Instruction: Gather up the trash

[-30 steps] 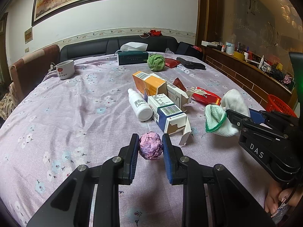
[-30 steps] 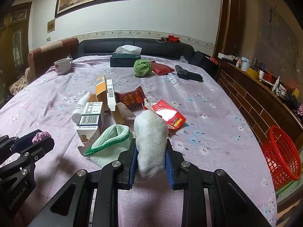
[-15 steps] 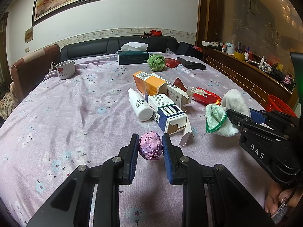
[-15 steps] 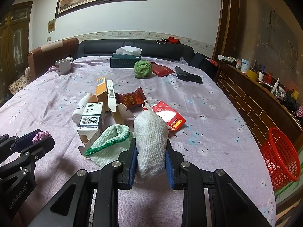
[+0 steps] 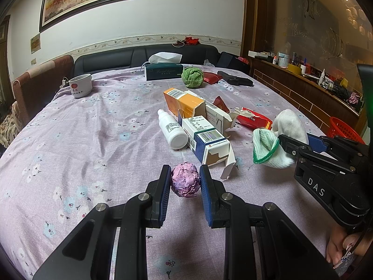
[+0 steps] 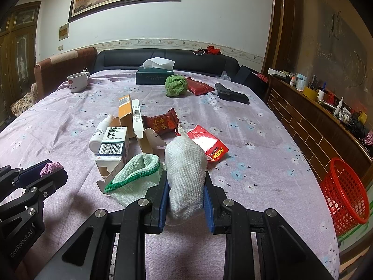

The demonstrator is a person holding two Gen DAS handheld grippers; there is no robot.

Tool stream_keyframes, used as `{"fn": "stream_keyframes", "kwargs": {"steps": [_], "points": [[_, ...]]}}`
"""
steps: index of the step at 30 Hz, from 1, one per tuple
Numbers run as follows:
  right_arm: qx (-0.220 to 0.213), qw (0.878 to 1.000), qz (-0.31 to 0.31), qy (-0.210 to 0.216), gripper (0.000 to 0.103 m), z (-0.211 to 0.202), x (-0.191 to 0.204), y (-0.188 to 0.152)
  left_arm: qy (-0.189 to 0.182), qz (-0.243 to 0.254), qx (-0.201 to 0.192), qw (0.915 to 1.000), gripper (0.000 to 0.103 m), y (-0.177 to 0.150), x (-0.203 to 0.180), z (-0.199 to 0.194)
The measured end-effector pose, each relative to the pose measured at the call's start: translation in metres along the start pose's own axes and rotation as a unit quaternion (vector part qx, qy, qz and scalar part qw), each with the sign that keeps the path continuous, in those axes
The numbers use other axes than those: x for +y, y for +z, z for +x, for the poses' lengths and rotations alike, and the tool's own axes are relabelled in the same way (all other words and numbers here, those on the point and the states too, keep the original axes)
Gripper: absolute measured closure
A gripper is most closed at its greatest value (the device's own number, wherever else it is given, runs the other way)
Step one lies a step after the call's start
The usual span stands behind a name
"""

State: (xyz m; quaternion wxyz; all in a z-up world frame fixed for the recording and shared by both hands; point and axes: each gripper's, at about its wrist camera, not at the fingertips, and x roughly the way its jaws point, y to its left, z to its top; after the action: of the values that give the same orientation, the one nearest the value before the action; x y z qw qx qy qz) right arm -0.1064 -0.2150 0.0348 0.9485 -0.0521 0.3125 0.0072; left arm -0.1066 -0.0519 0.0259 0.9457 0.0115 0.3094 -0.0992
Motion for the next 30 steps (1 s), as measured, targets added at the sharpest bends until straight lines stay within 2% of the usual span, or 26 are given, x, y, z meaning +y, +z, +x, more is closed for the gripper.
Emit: {"fn": "stream_keyframes", "kwargs": {"steps": [24, 30], "points": [[0.000, 1.000, 0.001, 0.000, 0.075, -0.0004, 0.0006, -0.0006, 0.001, -0.003, -0.002, 1.0000, 0.079, 0.0004, -0.0001, -0.0015], [-0.006, 1.000, 0.016, 0.015, 0.075, -0.0046, -0.0085, 0.0015, -0.001, -0.008, 0.005, 1.0000, 0.079, 0.0018, 0.0013, -0.0006]]}}
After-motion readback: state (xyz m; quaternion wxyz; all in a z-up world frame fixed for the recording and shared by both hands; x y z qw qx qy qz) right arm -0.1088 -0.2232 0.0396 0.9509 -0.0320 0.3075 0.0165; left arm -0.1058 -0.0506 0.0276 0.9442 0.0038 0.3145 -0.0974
